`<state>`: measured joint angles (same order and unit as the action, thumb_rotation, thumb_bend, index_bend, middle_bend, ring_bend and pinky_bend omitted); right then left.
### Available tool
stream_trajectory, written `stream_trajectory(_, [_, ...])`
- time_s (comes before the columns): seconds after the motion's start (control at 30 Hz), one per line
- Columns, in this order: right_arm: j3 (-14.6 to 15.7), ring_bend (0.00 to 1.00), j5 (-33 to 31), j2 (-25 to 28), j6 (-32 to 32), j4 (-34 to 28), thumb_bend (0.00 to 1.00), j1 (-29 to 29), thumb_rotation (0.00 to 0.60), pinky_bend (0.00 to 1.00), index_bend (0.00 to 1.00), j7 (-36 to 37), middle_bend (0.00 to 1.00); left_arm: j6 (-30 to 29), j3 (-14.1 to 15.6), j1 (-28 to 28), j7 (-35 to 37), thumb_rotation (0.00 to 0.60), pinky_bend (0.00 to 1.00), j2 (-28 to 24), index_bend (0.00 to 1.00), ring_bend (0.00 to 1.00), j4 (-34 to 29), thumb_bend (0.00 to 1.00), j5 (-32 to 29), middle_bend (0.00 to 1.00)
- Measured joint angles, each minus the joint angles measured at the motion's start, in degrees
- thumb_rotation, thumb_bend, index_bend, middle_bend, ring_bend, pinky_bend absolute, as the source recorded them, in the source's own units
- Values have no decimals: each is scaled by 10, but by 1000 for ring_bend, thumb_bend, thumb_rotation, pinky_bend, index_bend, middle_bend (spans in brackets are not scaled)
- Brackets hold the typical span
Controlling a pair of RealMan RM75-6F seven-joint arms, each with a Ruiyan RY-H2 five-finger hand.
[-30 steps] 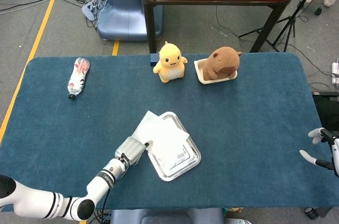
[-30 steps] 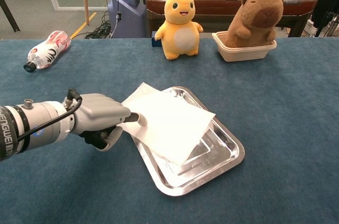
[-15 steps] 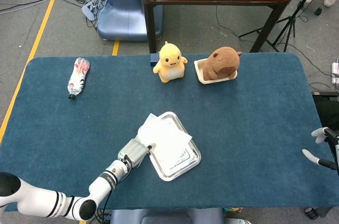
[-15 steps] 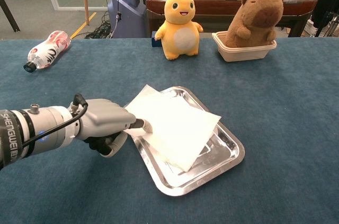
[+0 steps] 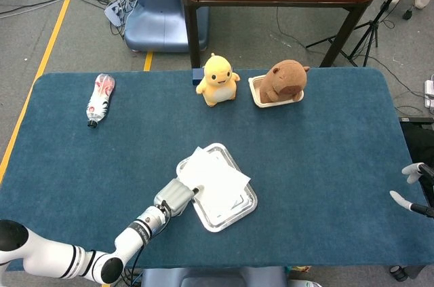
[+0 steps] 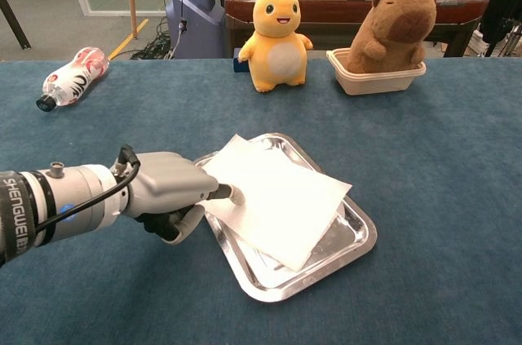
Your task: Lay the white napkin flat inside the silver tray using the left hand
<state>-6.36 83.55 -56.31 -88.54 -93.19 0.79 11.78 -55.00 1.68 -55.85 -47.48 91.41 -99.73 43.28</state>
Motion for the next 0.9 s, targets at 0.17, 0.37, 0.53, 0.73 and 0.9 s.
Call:
stream_trajectory(0.17, [-1, 499, 0, 0, -1, 0, 13, -1, 600, 698, 474, 0, 580, -4, 2, -5, -9, 600, 923, 7, 136, 879, 5, 1000, -6, 1000])
stream_trajectory(0.37, [-2, 499, -1, 1, -3, 1, 12, -2, 600, 698, 474, 4, 580, -8, 1, -15, -25, 600, 923, 15, 138, 879, 11, 1000, -26, 1000])
stream_trajectory(0.53, [-4, 499, -3, 2, -5, 3, 12, -3, 600, 698, 474, 8, 580, -9, -1, -20, -28, 600, 923, 20, 139, 879, 16, 1000, -27, 1000])
stream_trajectory(0.73, [-6, 499, -4, 2, -8, 4, 12, -4, 600, 698, 474, 12, 580, -10, -2, -24, -31, 600, 923, 27, 138, 879, 21, 1000, -25, 1000])
stream_trajectory(0.9, [-7, 499, -5, 3, -10, 5, 12, -6, 600, 699, 474, 16, 580, -13, -2, -27, -33, 600, 923, 31, 138, 877, 24, 1000, -21, 1000])
